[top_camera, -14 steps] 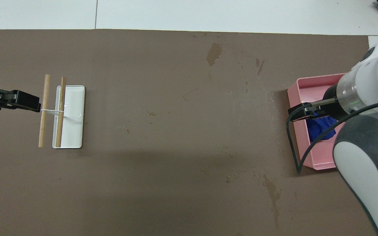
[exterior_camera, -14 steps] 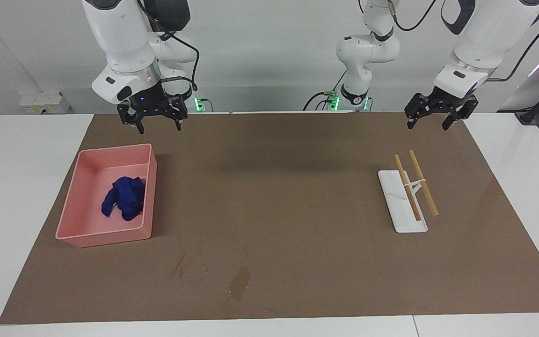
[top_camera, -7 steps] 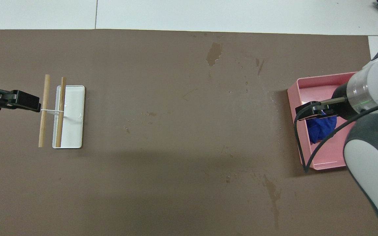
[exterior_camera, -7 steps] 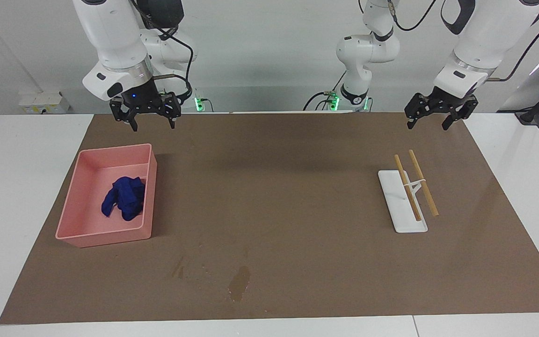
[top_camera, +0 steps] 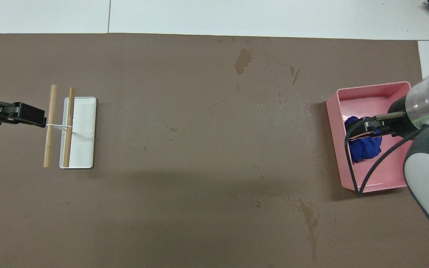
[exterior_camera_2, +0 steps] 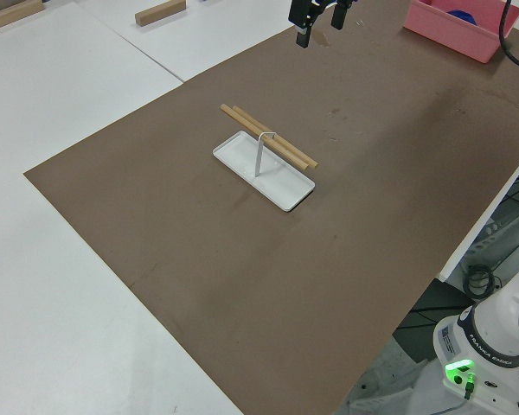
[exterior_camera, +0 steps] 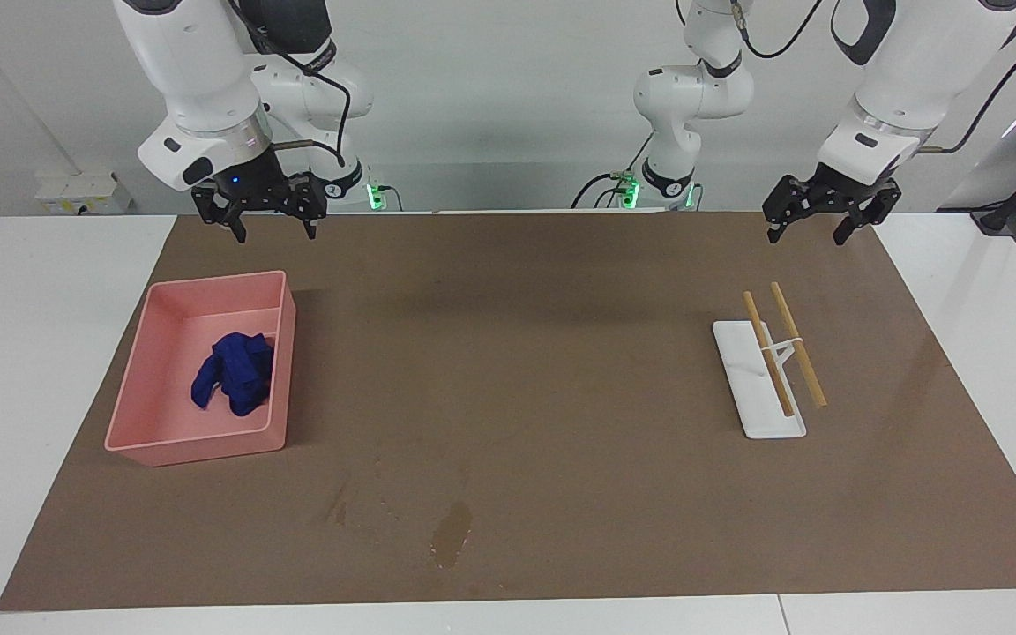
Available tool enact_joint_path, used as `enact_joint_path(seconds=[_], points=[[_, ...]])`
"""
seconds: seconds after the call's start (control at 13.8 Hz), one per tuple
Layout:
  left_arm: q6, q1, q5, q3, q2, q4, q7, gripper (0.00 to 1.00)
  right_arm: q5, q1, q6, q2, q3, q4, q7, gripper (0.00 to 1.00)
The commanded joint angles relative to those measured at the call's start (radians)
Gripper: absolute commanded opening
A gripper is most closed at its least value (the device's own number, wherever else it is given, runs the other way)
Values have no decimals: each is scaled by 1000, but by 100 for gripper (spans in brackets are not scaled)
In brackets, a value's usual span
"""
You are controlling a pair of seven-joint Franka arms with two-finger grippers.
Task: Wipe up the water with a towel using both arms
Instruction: 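Lower the towel into the pink tray and open the right gripper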
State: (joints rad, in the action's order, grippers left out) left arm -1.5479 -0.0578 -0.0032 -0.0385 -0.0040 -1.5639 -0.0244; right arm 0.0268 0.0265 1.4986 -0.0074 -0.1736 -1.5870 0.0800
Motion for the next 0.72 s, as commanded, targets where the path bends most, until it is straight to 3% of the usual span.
enact_joint_path(seconds=[0.0,0.65], points=[[6,-8,9,6,-25,-25,-6,100,-15,-28,-11,-16,32,-10,-22,100],[-6,-5,14,6,-24,-24,-11,100,-15,-40,3,-13,34,-7,-5,100]])
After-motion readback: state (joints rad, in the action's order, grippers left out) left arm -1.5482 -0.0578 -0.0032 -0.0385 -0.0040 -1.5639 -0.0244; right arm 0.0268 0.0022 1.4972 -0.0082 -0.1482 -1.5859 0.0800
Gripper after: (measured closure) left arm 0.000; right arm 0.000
